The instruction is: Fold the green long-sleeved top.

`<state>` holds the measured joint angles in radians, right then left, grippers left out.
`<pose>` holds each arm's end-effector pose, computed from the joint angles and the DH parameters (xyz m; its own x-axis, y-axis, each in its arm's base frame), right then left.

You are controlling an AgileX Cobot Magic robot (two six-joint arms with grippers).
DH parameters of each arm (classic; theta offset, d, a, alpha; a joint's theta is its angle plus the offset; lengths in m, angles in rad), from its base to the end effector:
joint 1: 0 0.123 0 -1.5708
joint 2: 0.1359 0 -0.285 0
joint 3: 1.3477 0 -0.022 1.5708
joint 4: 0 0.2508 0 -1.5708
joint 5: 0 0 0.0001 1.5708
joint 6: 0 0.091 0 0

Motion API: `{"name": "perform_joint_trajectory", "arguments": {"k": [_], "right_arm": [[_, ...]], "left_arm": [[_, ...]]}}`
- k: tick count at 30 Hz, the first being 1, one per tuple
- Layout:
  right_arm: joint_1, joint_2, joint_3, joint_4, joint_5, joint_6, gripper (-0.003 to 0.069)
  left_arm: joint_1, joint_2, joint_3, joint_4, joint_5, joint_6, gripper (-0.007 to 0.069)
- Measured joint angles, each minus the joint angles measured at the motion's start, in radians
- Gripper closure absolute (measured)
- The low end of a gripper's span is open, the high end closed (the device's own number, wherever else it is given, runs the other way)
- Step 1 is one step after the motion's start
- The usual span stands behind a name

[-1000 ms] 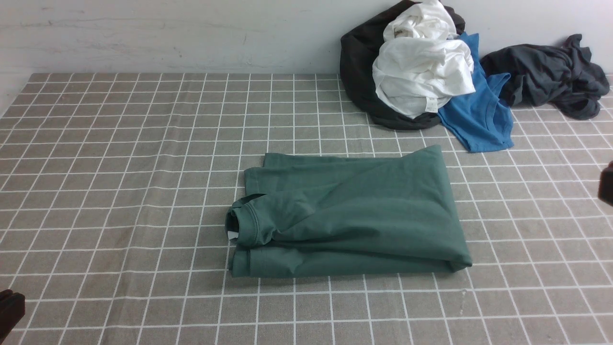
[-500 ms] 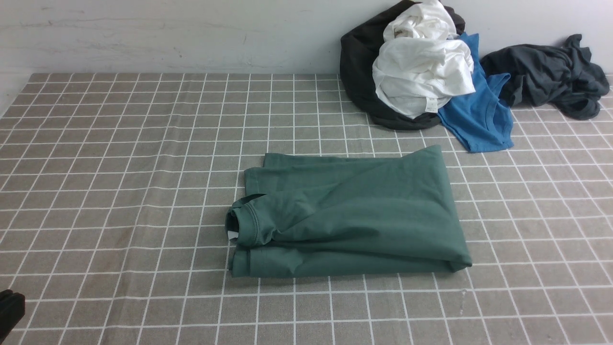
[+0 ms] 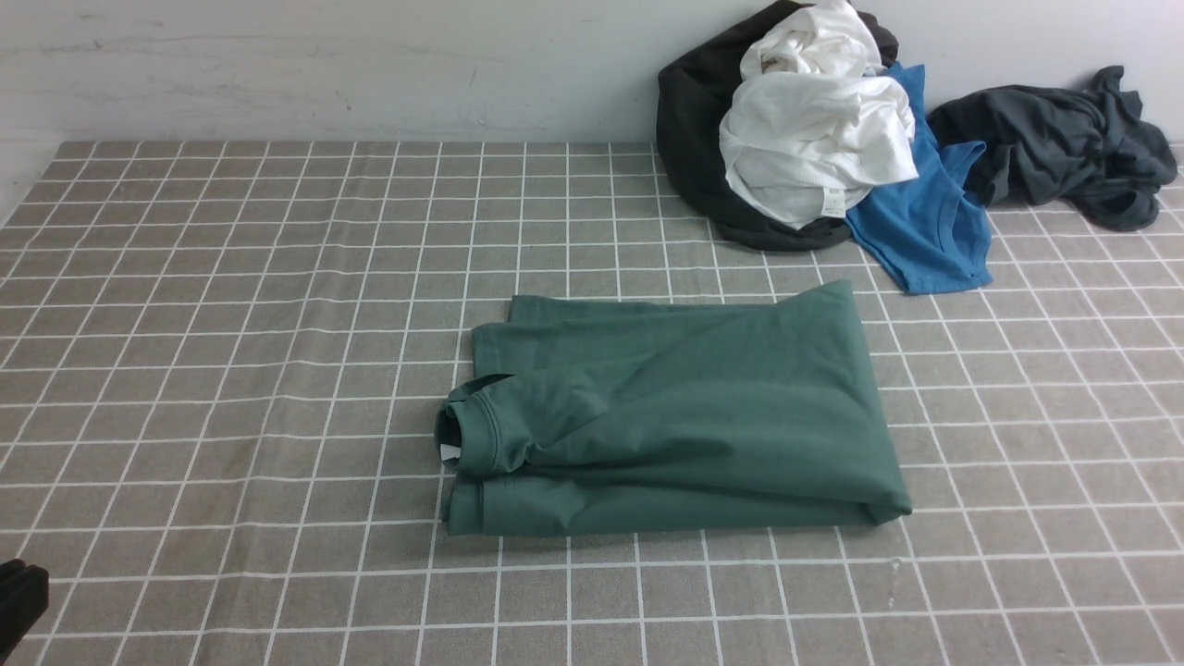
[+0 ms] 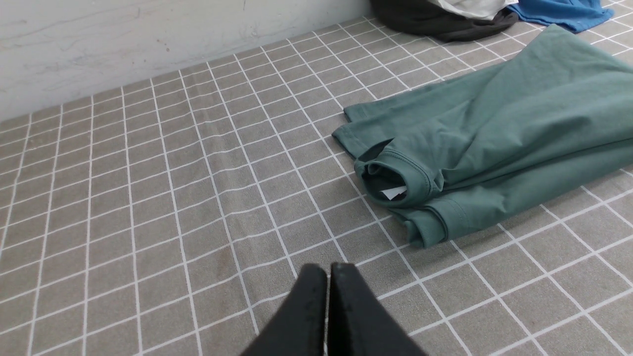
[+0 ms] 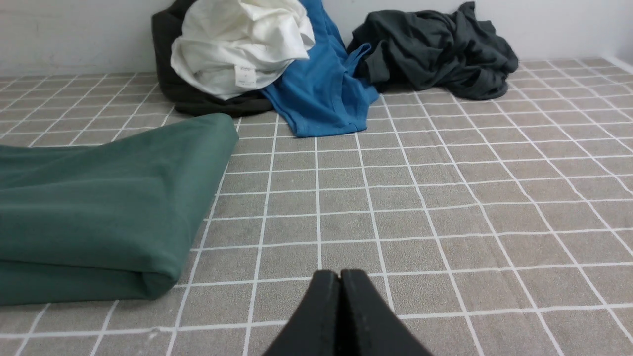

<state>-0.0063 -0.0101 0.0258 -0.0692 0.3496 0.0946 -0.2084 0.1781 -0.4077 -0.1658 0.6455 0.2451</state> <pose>0.0533 -0.0025 0.1736 -0.2728 0.0313 -0.9616 0.0372 0.9991 0.0220 0.0434 -0.0184 0.2813 -0.2744 0.1719 -0.9461 0.3308 0.9407 0.0750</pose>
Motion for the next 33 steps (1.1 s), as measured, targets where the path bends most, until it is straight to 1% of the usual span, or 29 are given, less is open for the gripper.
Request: {"name": "perform_joint_trajectory", "arguments": {"k": [33], "right_arm": [[0.000, 0.000, 0.000, 0.013, 0.002, 0.000, 0.0673]], "left_arm": [[0.000, 0.000, 0.009, 0.000, 0.001, 0.003, 0.0631]]}}
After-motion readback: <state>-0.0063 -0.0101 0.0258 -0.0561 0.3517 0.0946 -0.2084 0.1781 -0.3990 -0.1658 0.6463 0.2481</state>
